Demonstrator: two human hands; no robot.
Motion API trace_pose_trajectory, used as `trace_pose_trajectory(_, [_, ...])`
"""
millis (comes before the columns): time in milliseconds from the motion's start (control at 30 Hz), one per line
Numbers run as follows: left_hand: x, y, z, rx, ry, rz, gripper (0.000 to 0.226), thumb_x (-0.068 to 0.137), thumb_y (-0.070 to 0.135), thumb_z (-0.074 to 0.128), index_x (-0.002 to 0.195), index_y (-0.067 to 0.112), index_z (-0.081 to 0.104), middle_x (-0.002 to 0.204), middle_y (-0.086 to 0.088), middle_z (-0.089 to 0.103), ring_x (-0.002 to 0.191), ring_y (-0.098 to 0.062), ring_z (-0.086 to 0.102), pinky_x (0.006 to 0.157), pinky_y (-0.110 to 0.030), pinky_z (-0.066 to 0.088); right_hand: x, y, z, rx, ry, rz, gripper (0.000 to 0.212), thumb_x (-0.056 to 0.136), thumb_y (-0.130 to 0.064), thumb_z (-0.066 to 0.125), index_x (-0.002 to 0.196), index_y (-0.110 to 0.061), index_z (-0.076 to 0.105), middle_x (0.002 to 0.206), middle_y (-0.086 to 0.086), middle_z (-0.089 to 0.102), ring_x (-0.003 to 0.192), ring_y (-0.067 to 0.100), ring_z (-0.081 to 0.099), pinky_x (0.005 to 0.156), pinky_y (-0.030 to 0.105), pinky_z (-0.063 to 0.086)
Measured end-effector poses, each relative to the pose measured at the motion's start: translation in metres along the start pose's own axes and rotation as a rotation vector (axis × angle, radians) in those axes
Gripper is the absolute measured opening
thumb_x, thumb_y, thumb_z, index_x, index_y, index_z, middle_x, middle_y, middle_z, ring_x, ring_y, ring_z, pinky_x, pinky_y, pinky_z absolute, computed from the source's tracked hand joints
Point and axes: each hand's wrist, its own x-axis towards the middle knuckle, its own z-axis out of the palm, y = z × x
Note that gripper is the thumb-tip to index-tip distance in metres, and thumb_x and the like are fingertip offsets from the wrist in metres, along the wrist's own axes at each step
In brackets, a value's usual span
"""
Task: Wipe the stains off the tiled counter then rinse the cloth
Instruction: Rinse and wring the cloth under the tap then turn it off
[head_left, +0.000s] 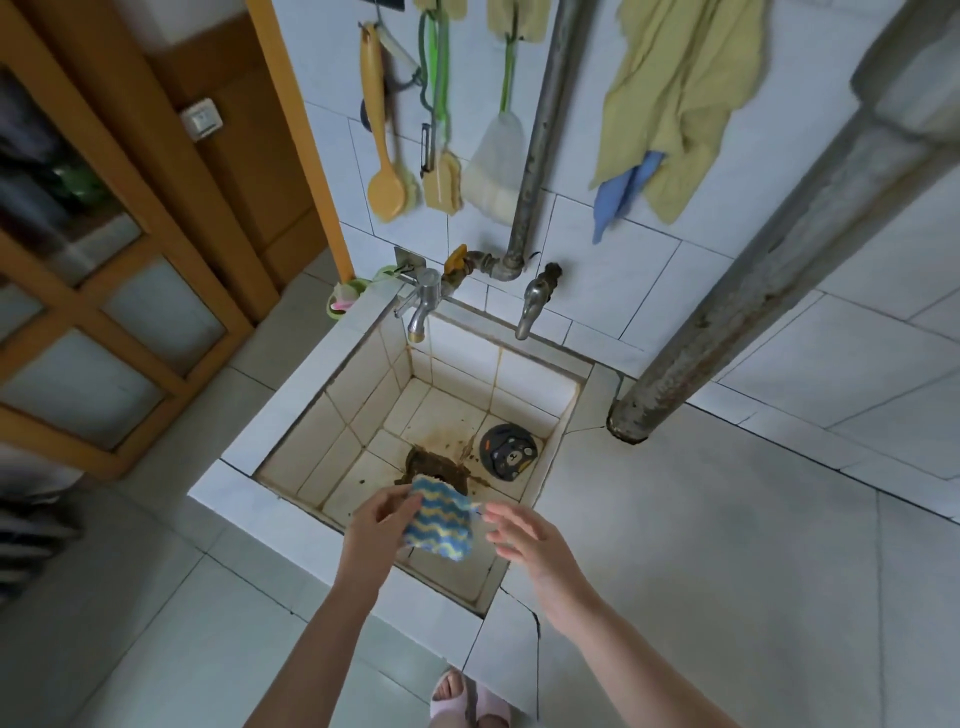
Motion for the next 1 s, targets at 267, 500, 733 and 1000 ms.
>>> trace_pose_trajectory(267, [0.044,0.030,-0.013,-0.186,0.029,-0.074,0.007,0.092,0.015,0.056,0.099,0.014,0.059,0.089,-0.004,0.064,0.078,-0.013,0.062,0.065,-0.020,0.052,0.028,-0.037,0.005,-0.023,0.107,-0.037,0.021,0.092,-0.016,0.054,0.111,-0.016,0.063,0.105,-0.005,0.069,0.093,0.009,0.066,0.087,0.021,0.051])
trace_pose_trajectory(500, [0.099,0.065,-0.028,-0.052,-0.039,-0.011,0.012,0.093,0.012,0.054,0.102,0.005,0.056,0.093,-0.011,0.064,0.077,-0.018,0.062,0.065,-0.024,0.052,0.077,-0.118,0.039,-0.047,0.215,-0.231,0.021,0.091,-0.014,0.055,0.111,-0.011,0.062,0.108,-0.004,0.064,0.098,0.007,0.058,0.076,0.009,0.042])
trace_pose_trajectory(733, [0.145,0.107,-0.039,0.002,-0.133,0.027,0.020,0.092,0.009,0.055,0.111,0.002,0.056,0.095,-0.011,0.062,0.074,-0.016,0.062,0.074,-0.030,0.052,0.120,-0.168,0.066,-0.005,0.370,-0.323,0.042,0.084,-0.027,0.068,0.123,-0.023,0.055,0.114,-0.008,0.061,0.093,0.006,0.059,0.072,0.013,0.046])
trace_pose_trajectory(1000, [0.169,0.127,-0.038,0.025,-0.230,0.043,0.027,0.093,0.007,0.053,0.118,-0.001,0.054,0.103,-0.015,0.062,0.084,-0.024,0.063,0.085,-0.038,0.052,0.134,-0.177,0.079,-0.237,0.496,-0.425,0.067,0.071,-0.040,0.077,0.129,-0.031,0.046,0.120,-0.016,0.055,0.104,0.007,0.053,0.084,0.021,0.042])
